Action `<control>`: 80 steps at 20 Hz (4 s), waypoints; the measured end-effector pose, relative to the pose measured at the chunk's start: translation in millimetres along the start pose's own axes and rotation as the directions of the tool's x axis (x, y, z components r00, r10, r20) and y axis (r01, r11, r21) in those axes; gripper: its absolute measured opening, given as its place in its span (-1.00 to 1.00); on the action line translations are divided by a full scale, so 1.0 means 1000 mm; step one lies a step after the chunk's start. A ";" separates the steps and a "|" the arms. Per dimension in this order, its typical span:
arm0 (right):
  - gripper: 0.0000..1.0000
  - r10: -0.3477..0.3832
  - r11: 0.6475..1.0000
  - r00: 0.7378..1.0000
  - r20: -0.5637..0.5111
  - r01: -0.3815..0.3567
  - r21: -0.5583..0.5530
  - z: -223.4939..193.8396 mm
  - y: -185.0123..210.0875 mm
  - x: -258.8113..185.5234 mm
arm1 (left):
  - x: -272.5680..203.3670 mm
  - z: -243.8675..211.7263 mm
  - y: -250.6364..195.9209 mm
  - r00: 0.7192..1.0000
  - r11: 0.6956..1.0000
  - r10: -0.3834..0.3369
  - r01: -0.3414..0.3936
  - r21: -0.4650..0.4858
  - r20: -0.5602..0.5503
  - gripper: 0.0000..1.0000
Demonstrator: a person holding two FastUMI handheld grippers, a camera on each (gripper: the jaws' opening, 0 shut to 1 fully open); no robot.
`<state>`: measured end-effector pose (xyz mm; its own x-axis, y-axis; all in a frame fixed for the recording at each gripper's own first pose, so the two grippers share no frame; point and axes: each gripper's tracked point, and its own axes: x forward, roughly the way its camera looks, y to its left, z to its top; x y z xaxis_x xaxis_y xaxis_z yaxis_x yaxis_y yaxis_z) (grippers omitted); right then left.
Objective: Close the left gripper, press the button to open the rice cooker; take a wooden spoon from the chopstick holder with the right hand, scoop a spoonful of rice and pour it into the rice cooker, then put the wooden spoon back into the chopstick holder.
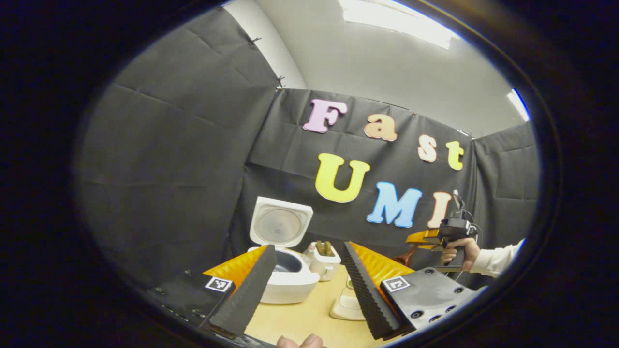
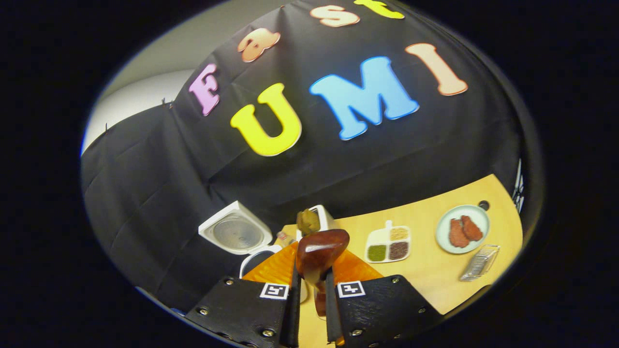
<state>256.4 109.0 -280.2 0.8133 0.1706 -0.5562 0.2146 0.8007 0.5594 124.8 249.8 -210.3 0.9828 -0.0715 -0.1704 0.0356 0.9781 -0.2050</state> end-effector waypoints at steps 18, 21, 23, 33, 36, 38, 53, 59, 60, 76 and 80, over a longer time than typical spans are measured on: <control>-0.55 -0.363 0.904 0.931 -0.046 0.364 0.227 -0.011 -0.329 -0.040 | 0.004 -0.038 -0.135 0.989 0.992 0.105 -0.098 0.075 -0.099 0.84; -0.55 -0.337 0.913 0.939 -0.074 0.345 0.218 -0.023 -0.343 -0.021 | 0.004 -0.044 -0.152 0.980 0.986 0.162 -0.156 0.060 -0.114 0.84; -0.55 -0.328 0.920 0.941 -0.082 0.338 0.197 -0.029 -0.351 -0.012 | 0.008 -0.048 -0.166 0.977 0.984 0.175 -0.168 0.067 -0.124 0.84; -0.55 -0.302 0.950 0.941 -0.150 0.311 0.040 -0.088 -0.360 -0.016 | 0.049 -0.048 -0.219 0.979 0.984 0.128 -0.106 0.146 -0.158 0.86; -0.53 -0.287 0.955 0.942 -0.176 0.295 0.019 -0.098 -0.362 -0.023 | 0.054 -0.055 -0.229 0.979 0.983 0.116 -0.089 0.163 -0.167 0.86; -0.50 -0.282 0.958 0.946 -0.157 0.287 0.010 -0.092 -0.366 -0.029 | 0.056 -0.056 -0.235 0.979 0.983 0.108 -0.079 0.166 -0.173 0.86; 0.92 -0.348 0.912 0.931 -0.111 0.364 0.188 -0.071 -0.375 -0.084 | 0.090 -0.033 -0.260 0.991 0.978 0.028 -0.001 0.208 -0.130 0.86; 0.92 -0.309 0.945 0.949 0.062 0.299 0.133 -0.025 -0.318 -0.123 | 0.115 -0.017 -0.221 0.995 0.979 0.020 -0.001 0.206 -0.094 0.86; 0.91 -0.302 0.950 0.950 0.085 0.292 0.111 -0.018 -0.305 -0.128 | 0.121 -0.016 -0.212 0.996 0.980 0.013 0.006 0.200 -0.093 0.93; 0.92 -0.291 0.875 0.889 0.353 0.396 -0.278 -0.010 -0.023 -0.144 | 0.309 0.056 0.021 0.998 0.994 0.055 -0.057 0.091 0.021 0.86; 0.92 -0.272 0.856 0.909 0.316 0.379 -0.351 -0.032 0.019 -0.133 | 0.382 0.072 0.070 0.987 0.976 0.144 -0.154 0.155 0.071 0.84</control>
<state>135.4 119.6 -215.3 0.8516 -0.2443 -0.4637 0.3016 0.9520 0.0525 515.4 304.6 -220.3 0.9880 0.0846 -0.1289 -0.0884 0.9958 -0.0241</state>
